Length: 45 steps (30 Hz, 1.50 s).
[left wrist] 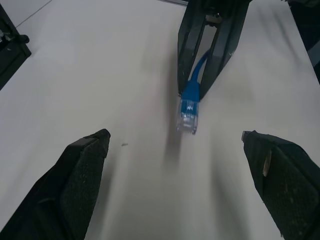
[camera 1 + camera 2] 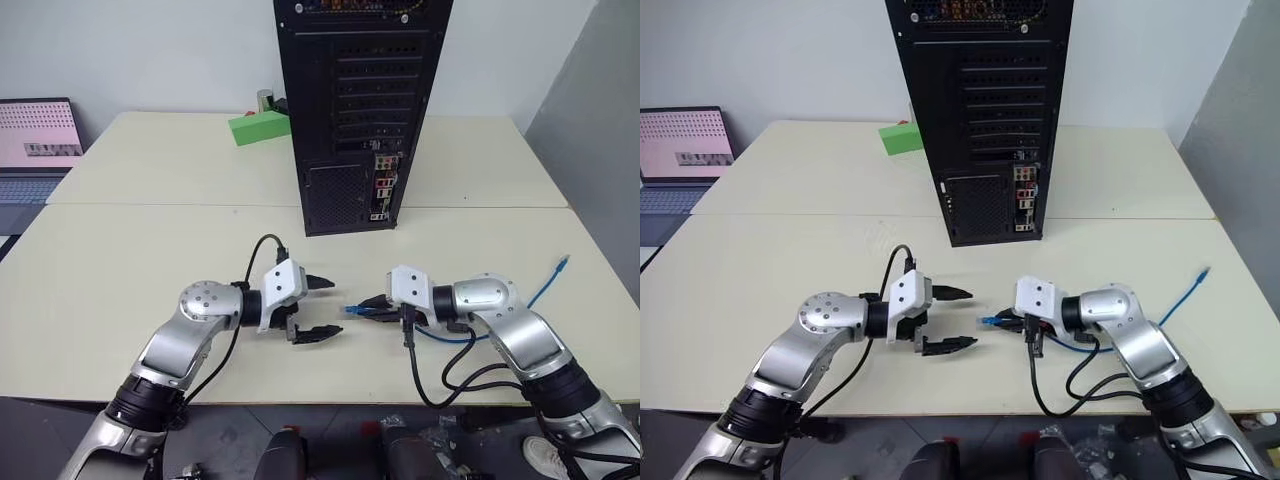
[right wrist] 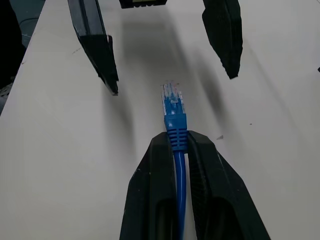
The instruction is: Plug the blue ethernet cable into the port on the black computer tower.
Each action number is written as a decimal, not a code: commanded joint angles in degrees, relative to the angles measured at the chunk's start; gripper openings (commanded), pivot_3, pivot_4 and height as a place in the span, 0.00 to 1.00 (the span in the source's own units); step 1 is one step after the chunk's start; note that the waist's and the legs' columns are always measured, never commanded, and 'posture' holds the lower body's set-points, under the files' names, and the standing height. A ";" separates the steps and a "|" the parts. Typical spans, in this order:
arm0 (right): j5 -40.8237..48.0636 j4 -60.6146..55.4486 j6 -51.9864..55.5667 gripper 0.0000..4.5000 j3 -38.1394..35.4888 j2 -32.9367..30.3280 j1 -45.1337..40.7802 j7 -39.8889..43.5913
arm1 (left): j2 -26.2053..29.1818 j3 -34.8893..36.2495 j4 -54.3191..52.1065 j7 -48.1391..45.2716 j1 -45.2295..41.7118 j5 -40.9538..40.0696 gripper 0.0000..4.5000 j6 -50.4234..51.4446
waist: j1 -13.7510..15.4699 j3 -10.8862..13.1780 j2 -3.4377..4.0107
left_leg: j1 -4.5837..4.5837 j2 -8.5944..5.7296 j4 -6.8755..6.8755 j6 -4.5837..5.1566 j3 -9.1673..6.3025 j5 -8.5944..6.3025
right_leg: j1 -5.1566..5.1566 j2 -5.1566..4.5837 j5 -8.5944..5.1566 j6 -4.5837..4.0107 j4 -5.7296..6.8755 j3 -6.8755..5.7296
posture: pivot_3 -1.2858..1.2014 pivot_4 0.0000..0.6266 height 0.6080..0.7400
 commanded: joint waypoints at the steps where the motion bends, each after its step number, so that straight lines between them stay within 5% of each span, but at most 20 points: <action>1: 0.30 -2.40 0.18 0.02 0.36 0.39 -1.49 -0.22 | -0.09 -0.77 0.25 -1.76 -1.30 0.29 0.89 -1.73 | 0.00 0.00 0.00 | 0.00 0.00 0.00 0.00 0.00 0.00 | 0.00 0.00 0.00 0.00 0.00 0.00 | 0.52 0.24 1.00; 20: 0.87 -2.83 1.29 0.02 1.45 0.83 -2.37 -0.35 | -1.25 -1.03 1.60 -2.08 -1.47 2.08 0.06 -3.92 | 0.01 0.00 0.00 | 0.00 0.00 0.00 0.00 -0.01 0.00 | 0.00 0.00 0.00 0.00 0.00 -0.01 | 0.52 0.24 1.00; 29: 0.96 -2.35 1.48 0.02 0.98 0.76 -2.50 -0.64 | -1.09 -0.59 2.97 -1.88 -1.30 3.08 0.06 -6.15 | 0.01 0.00 0.00 | 0.00 0.00 0.00 0.00 -0.01 0.00 | 0.00 0.00 0.00 0.00 0.00 -0.01 | 0.52 0.24 1.00; 31: 0.86 -1.98 1.39 0.18 0.80 0.84 -2.61 -0.95 | -1.27 -0.39 3.24 -1.76 -1.31 3.00 0.06 -6.71 | 0.01 0.00 0.00 | 0.00 0.00 0.00 0.00 -0.01 0.00 | 0.00 0.00 0.00 0.00 0.00 -0.01 | 0.52 0.24 1.00; 42: 6.54 -3.63 4.44 0.72 -6.12 -6.28 -0.51 2.28 | -4.25 2.22 6.21 1.47 -1.03 3.89 0.06 -19.54 | 0.07 0.00 0.00 | -0.02 -0.01 0.00 0.00 -0.01 0.00 | 0.01 -0.02 0.00 0.00 -0.02 -0.02 | 0.52 0.24 1.00; 45: 11.76 -5.55 9.80 0.73 -9.75 -6.99 1.09 2.40 | -4.03 1.59 8.76 3.44 0.23 8.44 0.06 -33.26 | 0.03 0.00 0.00 | -0.01 0.00 0.00 0.00 -0.01 0.00 | 0.01 -0.01 0.00 0.00 -0.02 0.00 | 0.52 0.24 1.00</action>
